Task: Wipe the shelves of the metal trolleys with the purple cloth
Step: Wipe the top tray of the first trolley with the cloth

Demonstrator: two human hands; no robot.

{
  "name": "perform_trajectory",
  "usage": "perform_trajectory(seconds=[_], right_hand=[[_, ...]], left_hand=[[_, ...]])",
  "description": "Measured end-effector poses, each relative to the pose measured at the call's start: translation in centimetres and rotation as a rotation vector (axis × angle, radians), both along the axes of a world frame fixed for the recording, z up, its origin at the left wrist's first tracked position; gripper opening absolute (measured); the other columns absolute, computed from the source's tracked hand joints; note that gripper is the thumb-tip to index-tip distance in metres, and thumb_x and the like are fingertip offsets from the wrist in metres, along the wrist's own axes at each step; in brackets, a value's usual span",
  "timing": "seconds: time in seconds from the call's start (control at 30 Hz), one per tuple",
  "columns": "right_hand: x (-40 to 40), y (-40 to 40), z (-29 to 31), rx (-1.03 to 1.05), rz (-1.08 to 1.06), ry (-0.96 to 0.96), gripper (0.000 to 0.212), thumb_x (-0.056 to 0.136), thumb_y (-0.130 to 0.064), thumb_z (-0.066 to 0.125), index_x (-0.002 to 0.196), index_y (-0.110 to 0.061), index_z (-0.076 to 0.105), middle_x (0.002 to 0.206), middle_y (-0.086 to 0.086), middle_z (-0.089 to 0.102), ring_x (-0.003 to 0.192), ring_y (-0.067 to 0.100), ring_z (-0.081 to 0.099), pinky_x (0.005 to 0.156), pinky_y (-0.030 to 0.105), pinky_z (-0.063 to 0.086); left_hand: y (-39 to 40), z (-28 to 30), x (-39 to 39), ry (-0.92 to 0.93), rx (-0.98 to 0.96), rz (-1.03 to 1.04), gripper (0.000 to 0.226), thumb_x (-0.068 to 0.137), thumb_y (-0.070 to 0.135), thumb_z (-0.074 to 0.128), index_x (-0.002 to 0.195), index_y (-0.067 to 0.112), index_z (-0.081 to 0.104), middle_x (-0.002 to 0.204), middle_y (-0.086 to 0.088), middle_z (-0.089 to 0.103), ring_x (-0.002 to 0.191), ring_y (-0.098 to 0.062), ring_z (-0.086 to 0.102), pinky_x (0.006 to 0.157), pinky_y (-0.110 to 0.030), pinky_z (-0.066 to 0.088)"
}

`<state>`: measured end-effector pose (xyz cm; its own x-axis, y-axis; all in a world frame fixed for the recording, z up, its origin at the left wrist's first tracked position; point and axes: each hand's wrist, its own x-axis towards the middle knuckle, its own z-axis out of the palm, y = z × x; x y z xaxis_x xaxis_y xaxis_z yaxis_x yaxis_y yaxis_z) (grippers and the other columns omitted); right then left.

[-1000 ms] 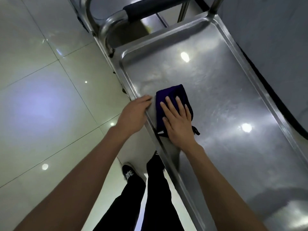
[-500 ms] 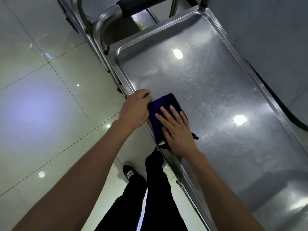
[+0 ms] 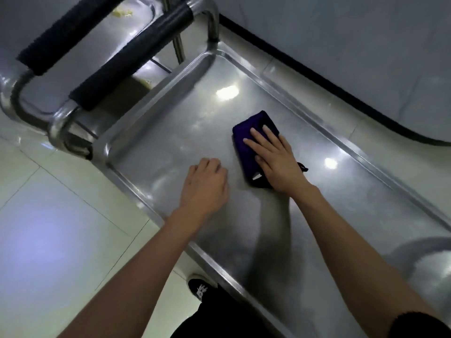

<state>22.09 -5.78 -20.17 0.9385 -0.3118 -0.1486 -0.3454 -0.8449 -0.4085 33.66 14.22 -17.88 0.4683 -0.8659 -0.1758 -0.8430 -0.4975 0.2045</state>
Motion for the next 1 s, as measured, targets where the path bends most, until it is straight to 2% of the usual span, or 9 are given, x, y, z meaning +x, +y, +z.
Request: perform_trajectory(seconds=[0.07,0.13,0.23,0.37,0.47,0.57,0.8,1.0], right_hand=[[0.8,-2.5,-0.1,0.003,-0.031,-0.003,0.048,0.109,-0.026,0.035,0.156,-0.035,0.031,0.166,-0.012,0.015,0.155,0.012,-0.001,0.125,0.042,0.0],[1.5,-4.9,0.0,0.017,-0.085,-0.006,0.048,0.109,-0.027,0.033,0.156,-0.036,0.031,0.167,-0.012,0.015,0.155,0.012,-0.001,0.125,0.042,-0.001],[2.1,-7.1,0.2,0.001,-0.185,0.008,0.048,0.109,-0.028,0.031,0.157,-0.035,0.029,0.167,-0.01,0.014,0.155,0.014,-0.003,0.125,0.044,-0.002],[2.4,-6.1,0.1,-0.019,-0.3,0.011,0.049,0.108,-0.027,0.032,0.157,-0.034,0.029,0.167,-0.01,0.014,0.156,0.016,-0.002,0.125,0.047,-0.001],[2.3,-4.7,-0.2,-0.007,-0.4,0.02,0.052,0.107,-0.034,0.03,0.158,-0.033,0.026,0.168,-0.01,0.012,0.156,0.016,-0.004,0.125,0.047,0.0],[1.9,-2.9,-0.4,-0.004,-0.514,0.05,0.056,0.105,-0.046,0.028,0.159,-0.033,0.021,0.169,-0.009,0.006,0.155,0.016,-0.009,0.125,0.048,-0.003],[-0.1,5.9,-0.7,-0.001,-0.93,0.077,0.062,0.104,-0.049,0.03,0.161,-0.033,0.014,0.169,-0.006,0.0,0.155,0.018,-0.012,0.124,0.048,-0.006],[-3.0,16.6,-1.0,-0.003,-1.154,0.087,0.062,0.106,-0.049,0.028,0.161,-0.031,0.008,0.169,-0.005,-0.004,0.155,0.022,-0.011,0.124,0.055,0.002]], left_hand=[[-0.3,-0.3,0.3,-0.068,0.004,-0.026,0.035,0.09,0.029,0.039,0.093,0.012,0.069,0.103,-0.006,0.061,0.099,-0.03,0.054,0.081,-0.044,0.044],[-0.1,-0.7,0.5,-0.129,-0.008,-0.065,0.03,0.088,0.028,0.044,0.087,0.013,0.069,0.099,-0.006,0.061,0.094,-0.03,0.055,0.078,-0.044,0.043],[0.0,-1.0,0.8,-0.139,-0.034,-0.098,0.029,0.088,0.028,0.045,0.086,0.013,0.07,0.099,-0.005,0.061,0.092,-0.03,0.055,0.079,-0.043,0.041],[-1.6,-0.6,2.1,-0.099,-0.059,-0.132,0.03,0.086,0.027,0.044,0.083,0.013,0.07,0.091,-0.006,0.06,0.089,-0.03,0.055,0.082,-0.044,0.041],[-4.2,-0.4,3.7,-0.02,-0.098,-0.273,0.032,0.088,0.027,0.044,0.096,0.014,0.072,0.109,-0.006,0.062,0.105,-0.031,0.058,0.085,-0.044,0.044],[-6.9,-0.6,5.1,-0.005,-0.071,-0.443,0.033,0.088,0.025,0.053,0.116,0.015,0.067,0.132,-0.007,0.056,0.125,-0.029,0.05,0.094,-0.045,0.044],[-8.6,-0.8,7.6,-0.037,-0.027,-0.652,0.028,0.09,0.029,0.054,0.112,0.015,0.062,0.128,-0.008,0.052,0.12,-0.031,0.047,0.091,-0.046,0.04],[-10.1,-0.7,5.8,0.009,0.027,-0.847,0.045,0.093,0.034,0.051,0.134,0.015,0.048,0.151,-0.012,0.035,0.143,-0.032,0.028,0.109,-0.052,0.032]])
